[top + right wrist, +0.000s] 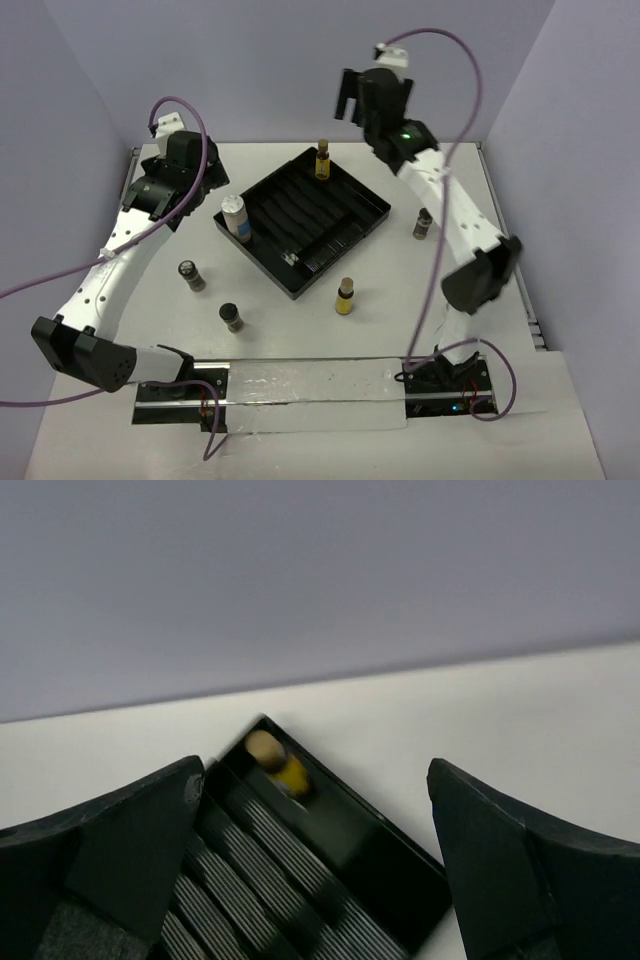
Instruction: Organize the condiment bottles
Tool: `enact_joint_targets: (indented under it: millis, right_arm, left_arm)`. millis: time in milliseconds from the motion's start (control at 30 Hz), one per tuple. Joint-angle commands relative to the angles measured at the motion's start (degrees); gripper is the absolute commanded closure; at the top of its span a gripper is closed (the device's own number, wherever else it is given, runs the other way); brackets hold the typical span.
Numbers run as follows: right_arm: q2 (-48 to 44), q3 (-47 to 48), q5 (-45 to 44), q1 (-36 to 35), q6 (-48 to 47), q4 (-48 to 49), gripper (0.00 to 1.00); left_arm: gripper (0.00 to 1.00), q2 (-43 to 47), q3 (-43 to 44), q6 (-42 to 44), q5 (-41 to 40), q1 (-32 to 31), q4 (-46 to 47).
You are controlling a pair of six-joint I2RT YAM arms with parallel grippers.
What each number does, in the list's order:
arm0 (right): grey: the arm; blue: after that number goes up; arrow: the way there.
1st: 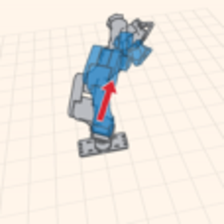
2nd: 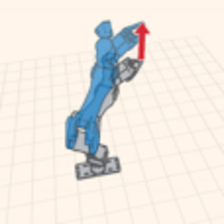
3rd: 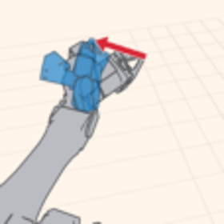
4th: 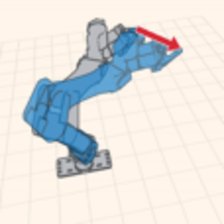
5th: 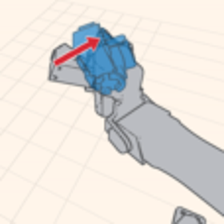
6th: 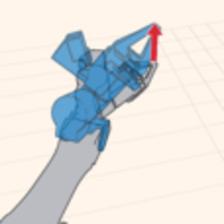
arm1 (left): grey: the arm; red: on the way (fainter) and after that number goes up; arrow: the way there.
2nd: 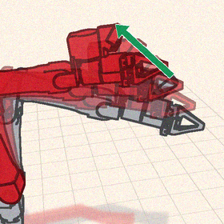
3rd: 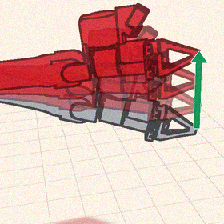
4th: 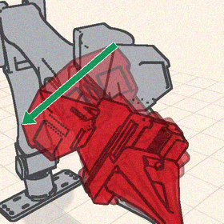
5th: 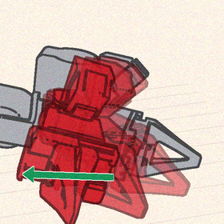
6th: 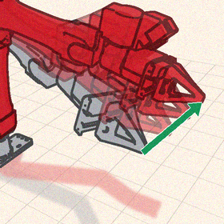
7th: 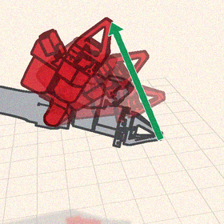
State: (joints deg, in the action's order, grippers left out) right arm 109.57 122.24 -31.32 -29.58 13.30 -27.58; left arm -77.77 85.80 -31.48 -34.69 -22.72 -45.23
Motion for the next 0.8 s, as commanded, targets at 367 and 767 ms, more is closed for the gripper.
enact_joint_targets:
  millis: [367,767]
  right_arm:
    - [-47.74,-60.75,14.11,0.78,8.83,-3.98,0.03]
    - [-51.53,-65.99,10.75,-21.94,12.88,-8.93,0.01]
  left_arm:
    - [0.03,3.47,-3.73,-2.72,-1.01,1.25,3.75]
    - [0.03,2.27,-3.71,-5.35,-0.53,1.38,3.03]
